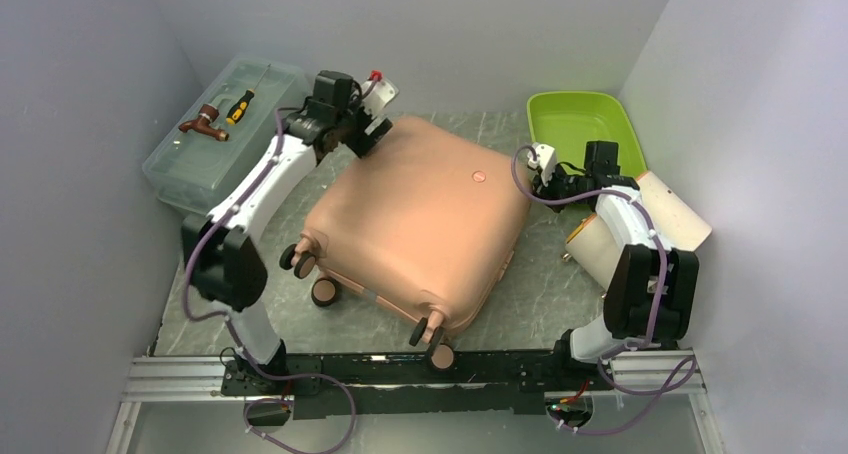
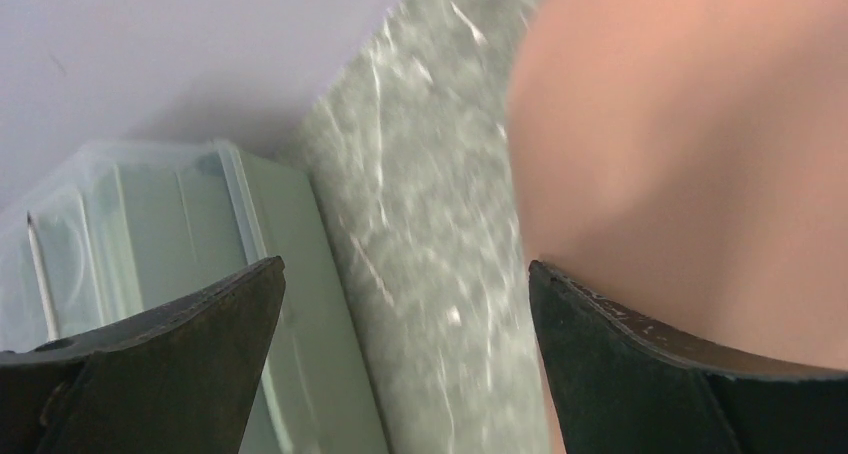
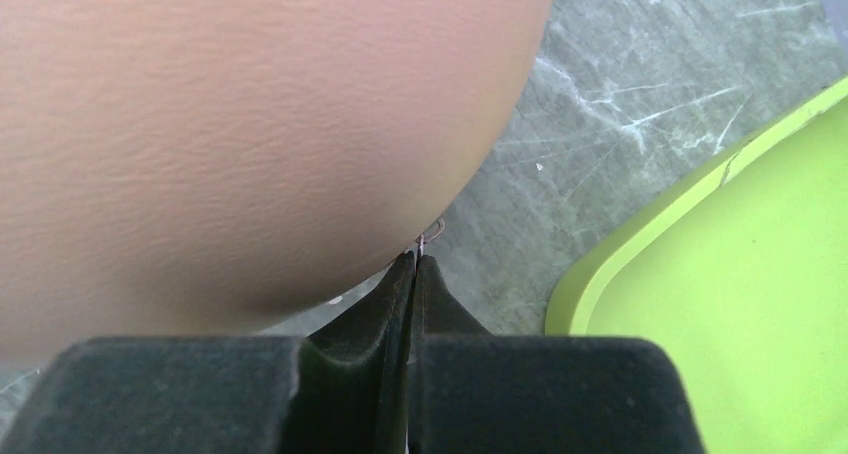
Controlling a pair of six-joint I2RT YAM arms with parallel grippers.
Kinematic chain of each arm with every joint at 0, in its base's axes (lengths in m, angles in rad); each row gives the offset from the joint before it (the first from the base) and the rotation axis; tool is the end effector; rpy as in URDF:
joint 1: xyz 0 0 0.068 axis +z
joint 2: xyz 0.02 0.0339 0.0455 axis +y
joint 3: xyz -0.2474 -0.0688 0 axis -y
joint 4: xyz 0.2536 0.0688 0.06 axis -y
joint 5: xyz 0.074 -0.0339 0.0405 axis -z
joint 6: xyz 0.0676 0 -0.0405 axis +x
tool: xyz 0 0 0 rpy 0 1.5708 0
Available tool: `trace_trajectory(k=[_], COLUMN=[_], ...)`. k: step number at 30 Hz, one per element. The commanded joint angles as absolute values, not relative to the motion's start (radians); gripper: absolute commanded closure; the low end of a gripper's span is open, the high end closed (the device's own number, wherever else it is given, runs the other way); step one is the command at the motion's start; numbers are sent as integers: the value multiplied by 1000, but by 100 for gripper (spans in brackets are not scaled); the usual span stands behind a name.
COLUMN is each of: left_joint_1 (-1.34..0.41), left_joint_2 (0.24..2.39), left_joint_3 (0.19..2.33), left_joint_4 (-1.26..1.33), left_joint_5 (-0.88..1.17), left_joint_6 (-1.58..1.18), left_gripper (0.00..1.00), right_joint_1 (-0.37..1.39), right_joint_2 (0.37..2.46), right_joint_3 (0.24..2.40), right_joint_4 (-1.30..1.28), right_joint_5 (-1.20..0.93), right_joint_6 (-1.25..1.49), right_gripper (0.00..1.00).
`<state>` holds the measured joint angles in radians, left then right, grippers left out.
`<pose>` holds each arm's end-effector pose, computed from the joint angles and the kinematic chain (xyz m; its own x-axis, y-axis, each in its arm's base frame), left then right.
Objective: Open, take out, and arrange the luggage
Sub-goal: Adjust the luggage at the center of the board.
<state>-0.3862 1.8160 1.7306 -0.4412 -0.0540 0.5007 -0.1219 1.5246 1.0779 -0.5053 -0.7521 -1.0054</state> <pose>0.4277 -0.1700 0.3205 -0.2486 0.6185 -0.7454 0.5155 0.7360 0.4388 0.3379 0.0051 0.2047 -0.1760 -0.5997 -0.7807 -0.8459 0.4978 -0.1916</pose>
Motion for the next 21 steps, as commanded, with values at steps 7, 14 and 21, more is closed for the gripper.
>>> trace_trajectory(k=[7,14,21], left_joint_1=[-409,-371,-362], left_joint_2=[1276,1142,1100], left_joint_3=[1403,1296,1175], left_joint_4=[-1095,-1299,-1260], left_joint_5=[207,272,56], left_joint_6=[571,576,535], left_gripper=[0,0,1], right_joint_1=[-93,-86,-64], right_joint_2=[1463,1508,1530], right_joint_3=[1029,1062,1076], right_joint_4=[-493,-441,-416], right_joint_5=[-944,-932,-920], right_joint_6=[-1001,-941,-911], right_gripper=[100,100,100])
